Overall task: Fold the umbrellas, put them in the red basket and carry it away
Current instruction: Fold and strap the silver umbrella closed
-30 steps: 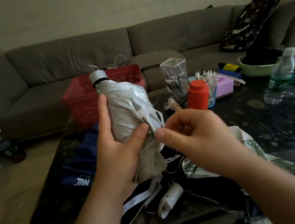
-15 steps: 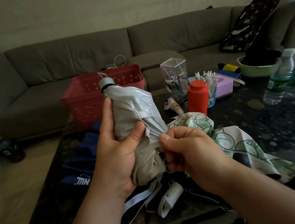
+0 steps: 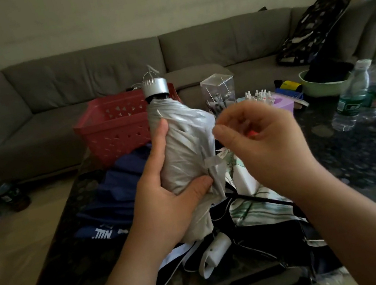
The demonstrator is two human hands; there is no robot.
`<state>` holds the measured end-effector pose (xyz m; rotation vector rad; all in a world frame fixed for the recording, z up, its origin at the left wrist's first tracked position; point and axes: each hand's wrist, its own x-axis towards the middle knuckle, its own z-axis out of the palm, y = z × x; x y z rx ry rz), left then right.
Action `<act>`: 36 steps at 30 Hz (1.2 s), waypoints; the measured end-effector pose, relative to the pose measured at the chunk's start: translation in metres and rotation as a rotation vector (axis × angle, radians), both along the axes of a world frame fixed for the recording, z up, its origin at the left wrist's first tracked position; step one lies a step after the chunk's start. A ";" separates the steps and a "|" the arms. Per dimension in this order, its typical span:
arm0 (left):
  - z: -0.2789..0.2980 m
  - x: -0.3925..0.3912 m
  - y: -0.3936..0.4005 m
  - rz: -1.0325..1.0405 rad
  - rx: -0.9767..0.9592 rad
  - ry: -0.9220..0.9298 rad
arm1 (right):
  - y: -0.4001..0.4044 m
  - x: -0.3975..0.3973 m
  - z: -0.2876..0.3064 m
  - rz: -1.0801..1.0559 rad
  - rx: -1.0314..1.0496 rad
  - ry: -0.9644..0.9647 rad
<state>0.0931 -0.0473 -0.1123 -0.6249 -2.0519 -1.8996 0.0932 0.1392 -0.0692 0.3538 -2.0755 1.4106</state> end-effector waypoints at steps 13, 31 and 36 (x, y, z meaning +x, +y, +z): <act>0.001 0.006 0.010 -0.048 -0.014 0.016 | 0.005 0.003 0.005 0.133 0.074 -0.250; 0.000 0.001 0.003 -0.197 0.109 -0.028 | -0.002 0.002 0.008 0.335 -0.167 -0.229; 0.001 0.005 0.001 -0.248 0.089 -0.045 | 0.001 0.000 0.009 0.355 -0.244 -0.339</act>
